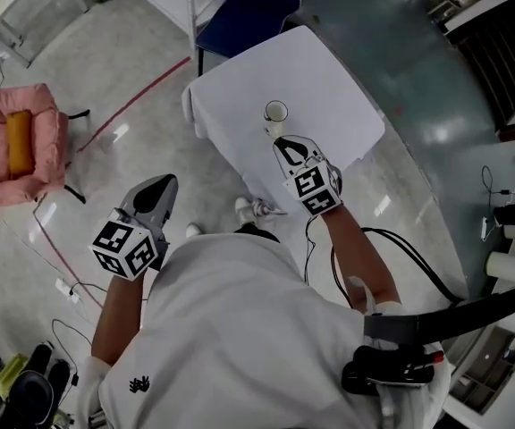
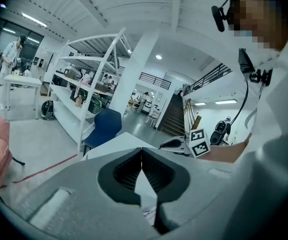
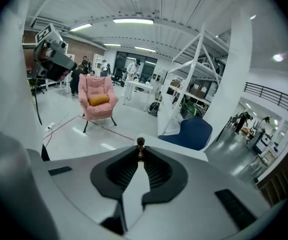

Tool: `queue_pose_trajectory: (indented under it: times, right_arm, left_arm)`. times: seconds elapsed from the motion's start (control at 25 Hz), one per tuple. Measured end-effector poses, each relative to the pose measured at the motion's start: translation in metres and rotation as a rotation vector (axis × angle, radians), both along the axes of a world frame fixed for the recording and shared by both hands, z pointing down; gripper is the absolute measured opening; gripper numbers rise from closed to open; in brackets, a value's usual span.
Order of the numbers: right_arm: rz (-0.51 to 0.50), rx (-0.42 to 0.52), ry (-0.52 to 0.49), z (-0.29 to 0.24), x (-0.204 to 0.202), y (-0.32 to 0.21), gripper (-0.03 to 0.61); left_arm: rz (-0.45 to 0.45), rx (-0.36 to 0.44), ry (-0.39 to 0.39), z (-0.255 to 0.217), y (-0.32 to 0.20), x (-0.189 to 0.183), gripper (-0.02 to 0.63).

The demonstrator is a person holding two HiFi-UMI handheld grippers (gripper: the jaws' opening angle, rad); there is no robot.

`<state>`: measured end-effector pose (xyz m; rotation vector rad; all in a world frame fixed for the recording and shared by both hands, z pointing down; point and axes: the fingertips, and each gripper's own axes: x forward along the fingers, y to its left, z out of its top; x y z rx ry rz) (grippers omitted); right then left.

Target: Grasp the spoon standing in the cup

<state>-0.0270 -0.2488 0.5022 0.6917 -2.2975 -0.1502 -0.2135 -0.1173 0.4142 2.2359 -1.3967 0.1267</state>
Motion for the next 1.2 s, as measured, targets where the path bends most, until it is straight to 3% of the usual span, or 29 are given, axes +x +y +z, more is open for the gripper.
queue_pose_trajectory:
  times: [0.4,0.64,0.8,1.2]
  right_arm:
    - [0.061,-0.007,-0.054,-0.043,-0.035,0.101,0.044]
    - [0.081,-0.032,-0.069,-0.046,-0.047,0.145,0.044]
    - [0.081,-0.038,-0.071,-0.046,-0.059,0.166,0.044]
    - [0.086,-0.019,-0.079,-0.057,-0.072,0.192,0.044]
  left_arm:
    - [0.063,0.011,0.021,0.008,0.049,-0.028,0.012]
    - [0.108,0.021,-0.034,0.011,0.070,-0.033,0.012]
    - [0.137,0.027,-0.077,0.015,0.082,-0.037,0.012]
    - [0.173,0.016,-0.059,0.018,0.103,-0.039,0.012]
